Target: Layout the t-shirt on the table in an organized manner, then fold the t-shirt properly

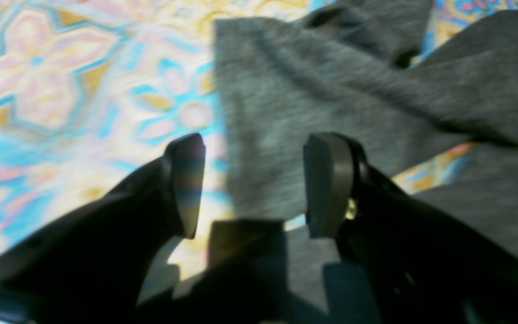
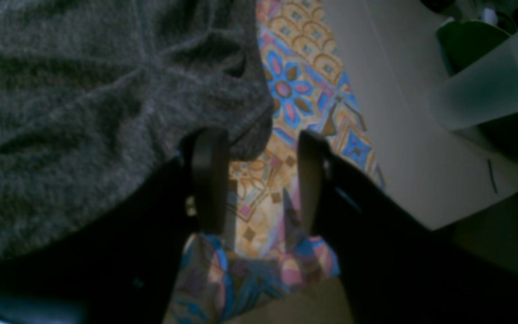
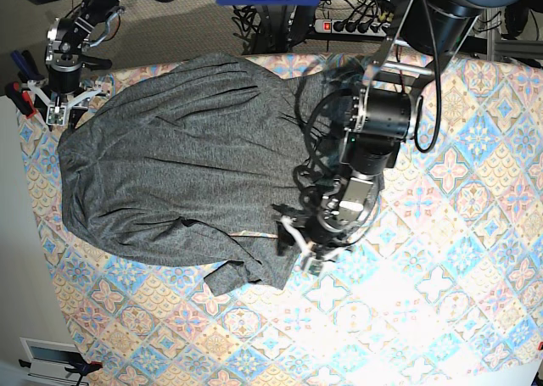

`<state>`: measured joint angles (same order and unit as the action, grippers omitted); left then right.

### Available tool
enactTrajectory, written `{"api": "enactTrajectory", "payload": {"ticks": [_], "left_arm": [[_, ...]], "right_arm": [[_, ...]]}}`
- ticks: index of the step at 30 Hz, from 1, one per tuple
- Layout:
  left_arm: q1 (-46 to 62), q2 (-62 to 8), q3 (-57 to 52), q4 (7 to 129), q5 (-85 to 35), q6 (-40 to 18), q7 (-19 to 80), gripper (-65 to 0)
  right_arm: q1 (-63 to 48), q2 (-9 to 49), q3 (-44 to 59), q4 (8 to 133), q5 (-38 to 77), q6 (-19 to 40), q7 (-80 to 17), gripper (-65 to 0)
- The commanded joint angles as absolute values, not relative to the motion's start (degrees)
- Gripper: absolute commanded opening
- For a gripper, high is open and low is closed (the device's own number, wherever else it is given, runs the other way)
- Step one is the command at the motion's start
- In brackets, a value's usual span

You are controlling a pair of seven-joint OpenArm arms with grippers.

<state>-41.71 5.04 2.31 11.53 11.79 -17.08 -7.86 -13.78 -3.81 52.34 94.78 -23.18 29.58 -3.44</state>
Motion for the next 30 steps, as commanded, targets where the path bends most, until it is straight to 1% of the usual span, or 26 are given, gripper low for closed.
{"api": "enactTrajectory", "payload": {"ticks": [1,4,6,10,19,21,23,27,30], "left_arm": [[-43.47,5.32,2.24,12.18,11.30,-17.10,-8.57,-29.7],[-43.38,4.97,2.51,12.09,11.47,-17.10,-8.40,-29.8],[-42.95,5.05,2.59,12.00,11.56,-17.19,-8.31,-31.8],[-42.68,5.23,2.68,12.00,11.91,-17.54,-8.48,-40.3],[-42.86,5.32,2.51,12.00,11.30,-17.19,-8.40,-55.6],[-42.86,5.32,2.33,12.00,11.30,-17.19,-8.31,-58.1],[-42.86,5.41,2.33,12.09,11.30,-17.19,-8.22,-59.7],[-42.86,5.58,2.33,12.35,11.21,-17.45,-8.13,-60.3],[-43.03,7.43,2.24,12.53,11.21,-17.54,-8.13,-60.3]], "right_arm": [[-13.67,-3.12,52.62,96.04,-22.37,29.14,-2.07,-41.5],[-13.67,-3.12,52.62,96.04,-22.37,29.14,-2.07,-41.5],[-13.67,-3.12,52.62,96.04,-22.37,29.14,-2.07,-41.5],[-13.76,-3.12,52.62,96.13,-22.37,29.14,-2.07,-41.5],[-13.76,-3.12,52.70,96.13,-22.37,29.14,-2.07,-41.5],[-13.76,-3.12,52.70,96.13,-22.37,29.14,-2.07,-41.5],[-13.76,-3.12,52.70,96.13,-22.37,29.14,-2.07,-41.5],[-13.76,-3.12,52.70,96.13,-22.37,29.14,-2.07,-41.5],[-13.76,-3.12,52.70,96.13,-22.37,29.14,-2.07,-41.5]]}}
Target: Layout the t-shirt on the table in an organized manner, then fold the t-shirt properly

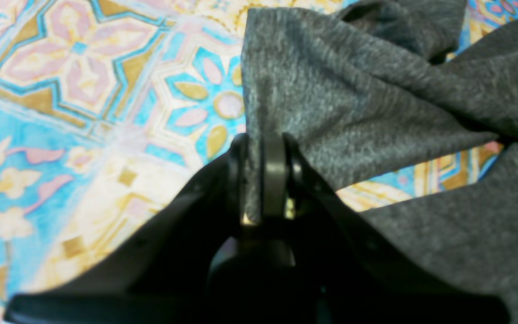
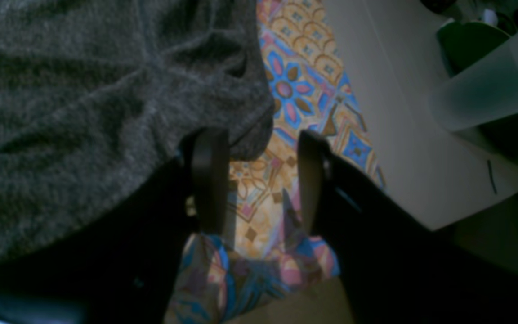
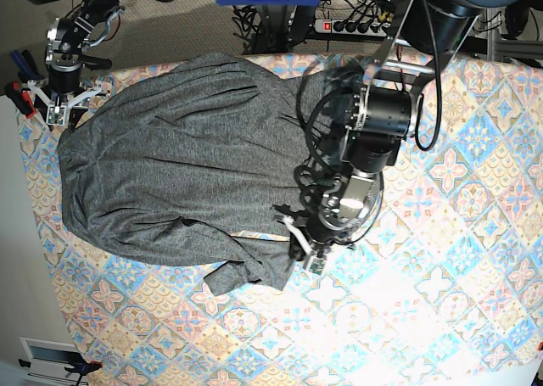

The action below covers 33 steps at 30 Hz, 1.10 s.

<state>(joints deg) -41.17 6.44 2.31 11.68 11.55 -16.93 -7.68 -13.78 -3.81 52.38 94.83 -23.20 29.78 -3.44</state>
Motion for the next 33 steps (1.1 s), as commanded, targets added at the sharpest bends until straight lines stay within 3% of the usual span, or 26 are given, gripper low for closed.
{"api": "enactTrajectory", "payload": {"ticks": [1,12,20,26,33], "left_arm": [[-43.21,7.96,2.24,12.53,11.21,-17.54,-8.13,-60.3],[-44.00,9.00,2.59,20.26,11.21,-17.63,-3.65,-60.4],[-38.81,9.00,3.47,41.80,4.44,-23.60,11.65,-60.4],[-29.85,9.00,14.55,64.75,0.31,-23.87,24.40,-60.4],[-26.77,8.92,12.18,68.09,0.31,-23.78,24.57,-59.8]], "right_arm": [[-13.76,-3.12,52.70,96.13,-22.37,29.14,-2.07,-41.5],[-13.76,-3.12,52.70,96.13,-22.37,29.14,-2.07,-41.5],[-13.32,-3.12,52.62,95.78,-22.37,29.14,-2.07,-41.5],[-13.32,-3.12,52.53,95.60,-22.37,29.14,-2.07,-41.5],[-13.32,-3.12,52.53,95.52,-22.37,29.14,-2.07,-41.5]]}}
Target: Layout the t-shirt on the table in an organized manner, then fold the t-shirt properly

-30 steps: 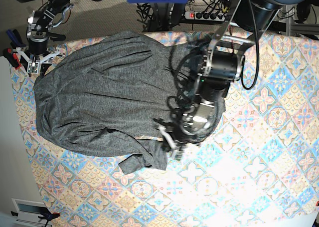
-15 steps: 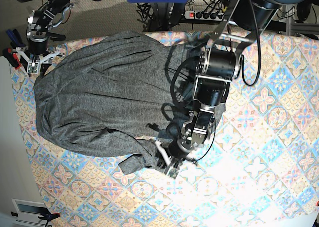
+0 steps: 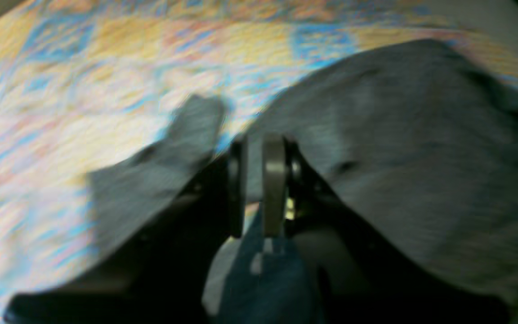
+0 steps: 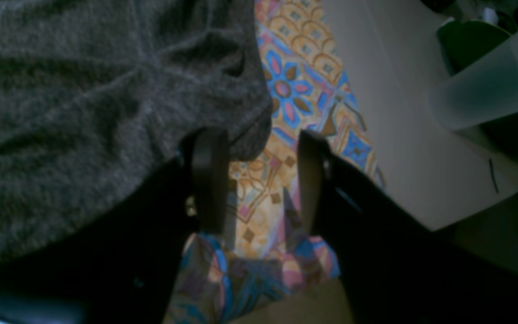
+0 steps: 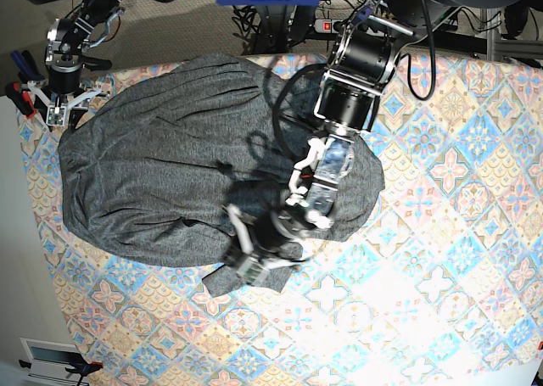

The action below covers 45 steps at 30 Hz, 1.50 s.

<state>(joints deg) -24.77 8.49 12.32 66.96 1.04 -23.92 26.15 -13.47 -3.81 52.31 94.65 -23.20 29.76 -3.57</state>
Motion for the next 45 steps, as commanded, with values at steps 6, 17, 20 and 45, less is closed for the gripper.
{"api": "enactTrajectory", "payload": {"ticks": [6,17,20,45], "left_arm": [[-26.77,8.92,11.03,68.26,0.31,-23.78,24.75,-56.1],[-18.15,8.84,11.47,80.66,0.40,-23.78,25.10,-44.7],[-14.29,6.99,11.47,86.55,0.40,-23.78,27.30,-44.7],[-5.58,4.97,11.56,97.45,0.40,-23.78,42.42,-44.2]], "right_arm": [[-13.32,-3.12,52.53,95.52,-22.37,29.14,-2.07,-41.5],[-13.32,-3.12,52.53,95.52,-22.37,29.14,-2.07,-41.5],[-13.32,-3.12,52.53,95.52,-22.37,29.14,-2.07,-41.5],[-6.37,-2.59,50.24,95.60,-22.37,29.14,-2.42,-41.5]]}}
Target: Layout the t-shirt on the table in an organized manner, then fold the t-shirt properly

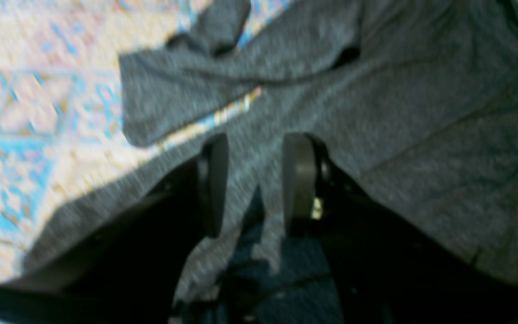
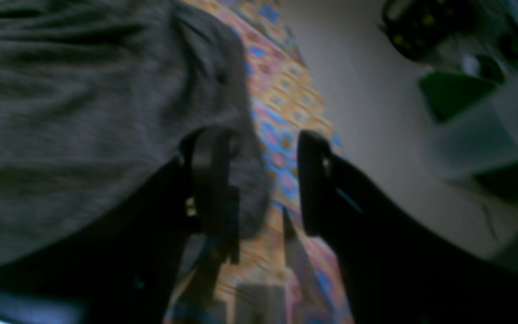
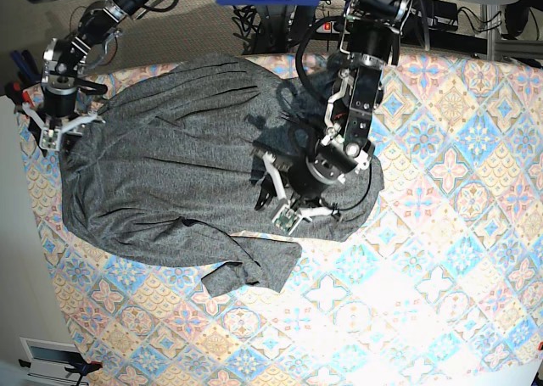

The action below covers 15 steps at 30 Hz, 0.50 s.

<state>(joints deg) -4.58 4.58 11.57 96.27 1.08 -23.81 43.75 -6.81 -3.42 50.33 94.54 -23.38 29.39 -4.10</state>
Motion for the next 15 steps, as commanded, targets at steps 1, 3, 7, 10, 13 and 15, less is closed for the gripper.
{"api": "enactTrajectory", "payload": {"ticks": [1,3,7,10,13,15], "left_arm": [[-5.23,4.97,11.56,97.45,0.40,-23.78,42.42,-44.2],[-4.53,4.97,11.56,97.45,0.40,-23.78,42.42,-44.2],[-3.38,4.97,12.44,97.45,0.40,-23.87,43.30,-44.2],[-3.21,3.65,13.93,99.65,0.66,-23.87,47.08,-44.2],[-3.12,3.21,16.22,101.32,2.15,-23.87,48.04,-44.2],[-3.03,3.21,17.10,101.32,4.44,-23.87,48.22,-44.2]], "right_arm": [[-6.37,-2.59,49.19,95.60,-22.37,29.14,-2.42,-41.5],[-6.37,-2.33,46.99,95.60,-22.37,29.14,-2.42,-41.5],[-6.37,1.01,44.18,95.52,-22.37,29.14,-2.42,-41.5],[-6.37,2.95,43.30,95.52,-22.37,29.14,-2.42,-41.5],[-6.37,3.56,43.21,93.58,-22.37,29.14,-2.42,-41.5],[-5.85,4.53,43.12,90.15,-22.46,29.23,-2.42,-41.5]]}}
